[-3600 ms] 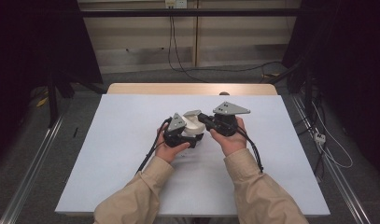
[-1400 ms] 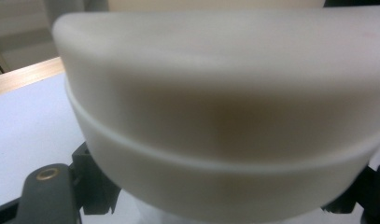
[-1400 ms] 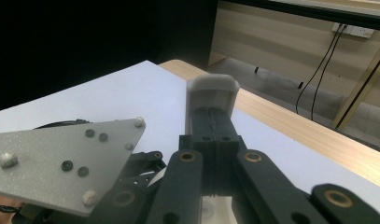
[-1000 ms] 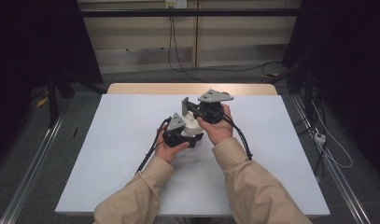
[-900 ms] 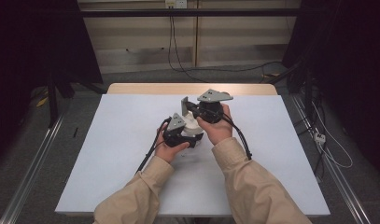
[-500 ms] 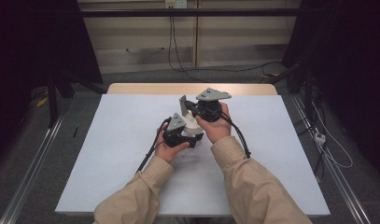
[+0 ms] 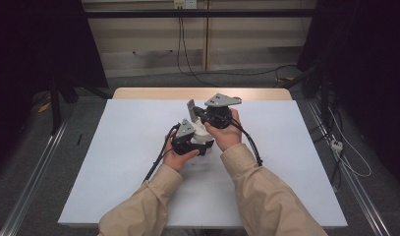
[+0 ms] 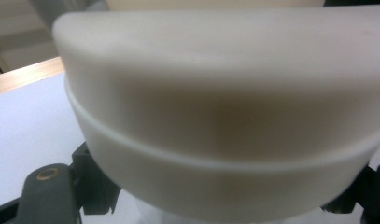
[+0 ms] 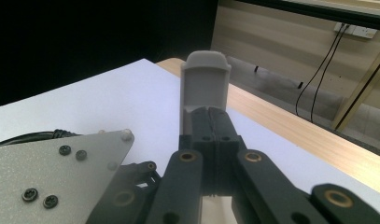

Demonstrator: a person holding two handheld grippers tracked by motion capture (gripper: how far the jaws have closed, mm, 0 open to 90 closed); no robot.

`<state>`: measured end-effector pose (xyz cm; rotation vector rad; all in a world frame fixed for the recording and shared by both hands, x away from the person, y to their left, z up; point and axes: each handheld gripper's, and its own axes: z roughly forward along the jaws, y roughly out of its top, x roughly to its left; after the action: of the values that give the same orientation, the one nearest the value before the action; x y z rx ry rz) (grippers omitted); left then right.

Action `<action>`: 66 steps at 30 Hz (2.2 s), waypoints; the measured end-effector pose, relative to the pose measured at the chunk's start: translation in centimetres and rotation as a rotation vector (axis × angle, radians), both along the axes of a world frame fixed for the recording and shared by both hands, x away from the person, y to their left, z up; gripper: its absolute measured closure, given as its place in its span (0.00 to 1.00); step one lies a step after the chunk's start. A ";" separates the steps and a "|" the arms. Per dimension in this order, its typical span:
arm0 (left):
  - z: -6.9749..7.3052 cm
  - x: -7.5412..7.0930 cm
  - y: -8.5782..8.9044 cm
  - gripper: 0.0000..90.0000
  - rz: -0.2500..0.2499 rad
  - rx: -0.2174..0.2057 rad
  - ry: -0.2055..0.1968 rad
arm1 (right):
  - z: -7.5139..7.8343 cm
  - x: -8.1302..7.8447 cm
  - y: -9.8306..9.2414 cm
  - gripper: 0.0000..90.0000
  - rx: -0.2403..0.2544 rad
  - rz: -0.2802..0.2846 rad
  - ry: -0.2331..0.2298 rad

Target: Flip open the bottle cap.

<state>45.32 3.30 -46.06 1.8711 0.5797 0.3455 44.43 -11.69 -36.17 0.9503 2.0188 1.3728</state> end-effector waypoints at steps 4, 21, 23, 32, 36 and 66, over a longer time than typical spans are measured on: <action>0.0 0.0 0.0 0.21 0.001 -0.001 -0.002 | 0.0 0.0 0.0 1.00 -0.004 0.001 0.000; 0.0 0.0 0.0 0.21 0.000 0.000 -0.002 | -0.1 0.3 0.4 1.00 -0.021 0.005 -0.005; 0.0 0.0 0.0 0.21 -0.002 0.001 -0.001 | -0.2 0.3 0.4 1.00 -0.027 0.005 -0.002; 0.0 0.0 0.0 0.21 -0.004 0.000 -0.001 | -0.5 0.7 0.8 1.00 -0.039 0.016 0.006; 0.0 0.0 0.0 0.21 -0.003 -0.002 0.001 | -0.6 0.9 0.7 1.00 -0.038 0.013 0.010; 0.0 0.0 0.0 0.21 0.011 0.001 -0.008 | -1.8 1.9 1.1 1.00 -0.020 0.014 0.068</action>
<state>45.30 3.25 -46.10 1.8677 0.5850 0.3608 46.34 -10.60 -38.00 0.9875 2.0892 1.3420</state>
